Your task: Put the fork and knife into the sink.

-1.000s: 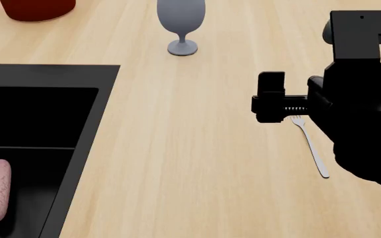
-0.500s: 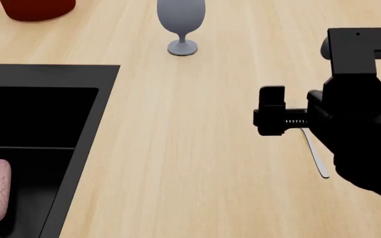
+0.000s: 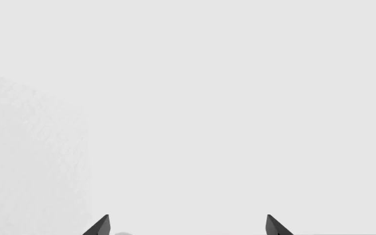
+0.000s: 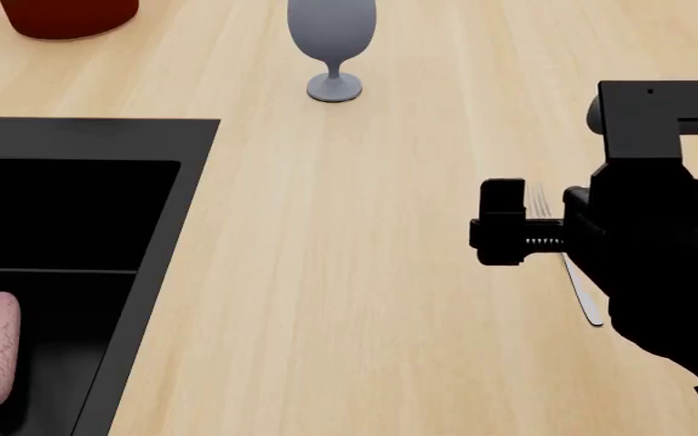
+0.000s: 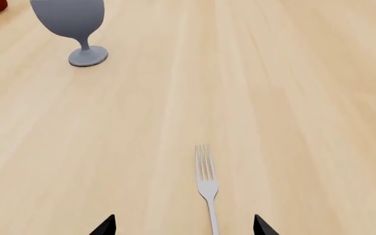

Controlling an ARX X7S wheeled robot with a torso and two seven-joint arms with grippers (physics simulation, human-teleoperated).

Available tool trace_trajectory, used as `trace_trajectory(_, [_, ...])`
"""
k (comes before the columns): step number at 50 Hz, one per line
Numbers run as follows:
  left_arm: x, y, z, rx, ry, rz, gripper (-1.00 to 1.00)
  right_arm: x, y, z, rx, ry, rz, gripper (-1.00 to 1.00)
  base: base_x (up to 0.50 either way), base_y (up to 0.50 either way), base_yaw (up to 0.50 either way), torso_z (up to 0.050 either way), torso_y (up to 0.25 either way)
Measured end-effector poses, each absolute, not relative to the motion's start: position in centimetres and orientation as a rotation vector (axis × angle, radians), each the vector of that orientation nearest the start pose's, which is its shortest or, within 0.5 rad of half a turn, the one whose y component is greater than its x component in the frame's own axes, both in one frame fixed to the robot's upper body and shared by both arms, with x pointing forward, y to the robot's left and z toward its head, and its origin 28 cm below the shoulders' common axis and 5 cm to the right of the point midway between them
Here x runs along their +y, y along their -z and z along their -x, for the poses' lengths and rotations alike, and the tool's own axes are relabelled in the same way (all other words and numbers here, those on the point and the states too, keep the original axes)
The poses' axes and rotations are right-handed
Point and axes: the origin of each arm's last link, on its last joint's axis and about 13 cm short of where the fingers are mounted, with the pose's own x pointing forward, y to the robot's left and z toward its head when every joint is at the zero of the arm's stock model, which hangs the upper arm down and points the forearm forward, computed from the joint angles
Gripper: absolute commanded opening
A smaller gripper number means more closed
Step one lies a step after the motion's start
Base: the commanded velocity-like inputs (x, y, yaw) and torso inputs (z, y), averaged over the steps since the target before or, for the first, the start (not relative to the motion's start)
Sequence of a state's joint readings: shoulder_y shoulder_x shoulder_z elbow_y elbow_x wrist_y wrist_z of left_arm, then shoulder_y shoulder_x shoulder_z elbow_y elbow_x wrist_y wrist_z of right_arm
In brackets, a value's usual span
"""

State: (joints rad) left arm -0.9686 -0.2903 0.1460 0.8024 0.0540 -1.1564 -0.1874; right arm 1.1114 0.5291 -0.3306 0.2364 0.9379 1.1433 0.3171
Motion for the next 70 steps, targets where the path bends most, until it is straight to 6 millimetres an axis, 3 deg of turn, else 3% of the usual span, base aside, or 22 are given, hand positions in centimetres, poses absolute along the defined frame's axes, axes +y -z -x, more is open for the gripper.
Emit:
trace_trajectory(28, [23.7, -31.2, -24.3, -0.619, -0.297, -0.277, 1.00, -18.0, -21.3, -34.8, 0.478, -0.029, 0.002, 1.00, 0.00, 0.00, 0.00, 0.000, 0.000])
trace_trajectory(70, [23.5, -31.1, -24.3, -0.615, -0.295, -0.283, 1.00, -18.3, -19.9, -35.4, 0.520, -0.037, 0.038, 1.00, 0.00, 0.00, 0.00, 0.000, 0.000])
